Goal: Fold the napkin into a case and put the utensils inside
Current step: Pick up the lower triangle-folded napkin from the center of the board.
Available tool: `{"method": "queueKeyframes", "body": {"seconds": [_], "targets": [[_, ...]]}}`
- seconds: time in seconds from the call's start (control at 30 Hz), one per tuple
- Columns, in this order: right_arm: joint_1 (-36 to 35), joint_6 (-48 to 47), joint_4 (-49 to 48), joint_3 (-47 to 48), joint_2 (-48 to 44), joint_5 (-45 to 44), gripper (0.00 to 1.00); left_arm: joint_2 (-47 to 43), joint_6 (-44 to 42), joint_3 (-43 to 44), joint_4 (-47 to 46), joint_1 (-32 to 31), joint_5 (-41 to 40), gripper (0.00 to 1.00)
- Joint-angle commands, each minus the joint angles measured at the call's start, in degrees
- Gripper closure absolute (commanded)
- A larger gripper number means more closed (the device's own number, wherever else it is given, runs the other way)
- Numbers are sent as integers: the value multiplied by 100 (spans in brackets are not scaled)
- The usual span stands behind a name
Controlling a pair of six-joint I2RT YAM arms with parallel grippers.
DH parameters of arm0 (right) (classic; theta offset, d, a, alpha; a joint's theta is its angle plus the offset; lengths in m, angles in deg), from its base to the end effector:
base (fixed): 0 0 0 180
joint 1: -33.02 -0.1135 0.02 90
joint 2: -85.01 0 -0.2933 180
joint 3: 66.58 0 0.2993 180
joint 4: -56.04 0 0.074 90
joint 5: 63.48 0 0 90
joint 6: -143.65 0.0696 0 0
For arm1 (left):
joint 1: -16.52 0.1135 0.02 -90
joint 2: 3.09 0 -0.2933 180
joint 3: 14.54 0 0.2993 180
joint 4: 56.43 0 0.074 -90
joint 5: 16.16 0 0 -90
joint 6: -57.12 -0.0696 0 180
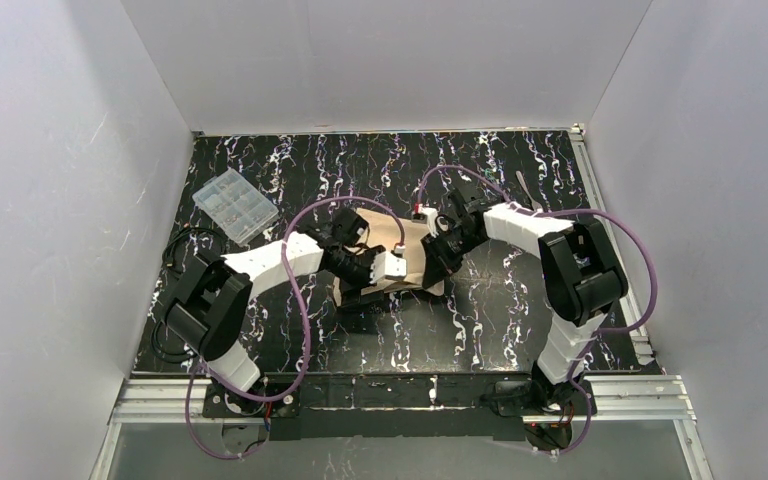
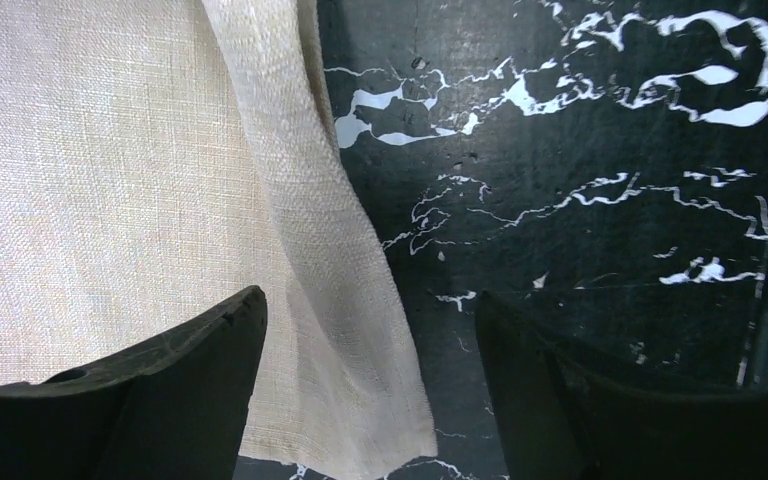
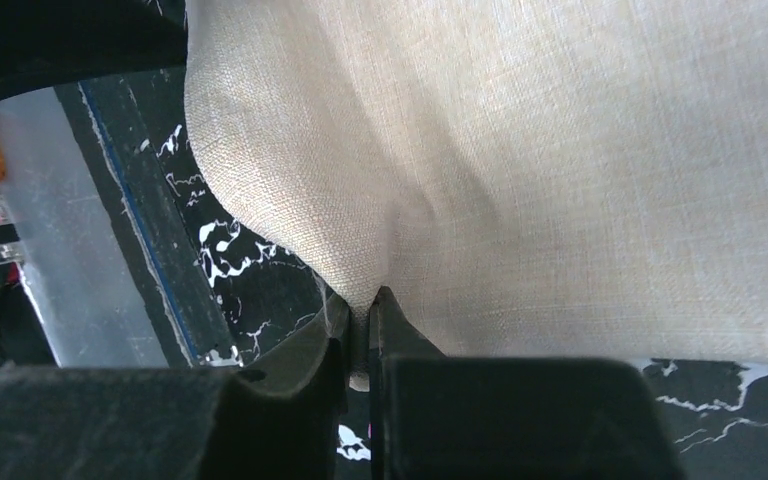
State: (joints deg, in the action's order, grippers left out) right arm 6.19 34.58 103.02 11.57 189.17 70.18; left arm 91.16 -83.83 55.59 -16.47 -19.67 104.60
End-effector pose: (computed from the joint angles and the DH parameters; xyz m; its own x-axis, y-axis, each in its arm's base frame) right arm 0.3327 0.2221 0.1477 -0.6409 -0.5891 -0.4922 -0.7577 0.3830 0.5284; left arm 0.2803 -0.2492 0.1633 0.0769 0.7706 -0.6326 0.9970 -0.0587 0.0497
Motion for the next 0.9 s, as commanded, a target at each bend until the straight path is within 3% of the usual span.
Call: {"method": "queueKeyframes", "body": {"seconds": [0.0, 0.23, 0.37, 0.43, 0.6, 0.77, 0.87], "targets": [[66, 402, -369, -296, -335, 370, 99, -317, 173, -274, -986, -211, -596, 27], [333, 983, -1048, -824, -721, 525, 99, -106, -363, -535, -1485, -425, -1396, 32], [528, 1378, -1541, -1110, -1021, 602, 99, 24, -576, -523, -1349, -408, -1424, 34], [535, 1539, -1694, -1214, -1063, 564, 94, 81, -631, -515, -1334, -407, -1381, 37], [527, 1679, -1892, -1414, -1003, 557, 92, 380, -628, -175, -1162, -272, -1274, 57], [534, 1704, -1920, -1459, -1166, 257, 88, 636, -848, 254, -524, -90, -971, 88], [554, 1773, -1941, -1486, -1227, -47, 86, 728, -987, 577, 5, 61, -612, 93]]}}
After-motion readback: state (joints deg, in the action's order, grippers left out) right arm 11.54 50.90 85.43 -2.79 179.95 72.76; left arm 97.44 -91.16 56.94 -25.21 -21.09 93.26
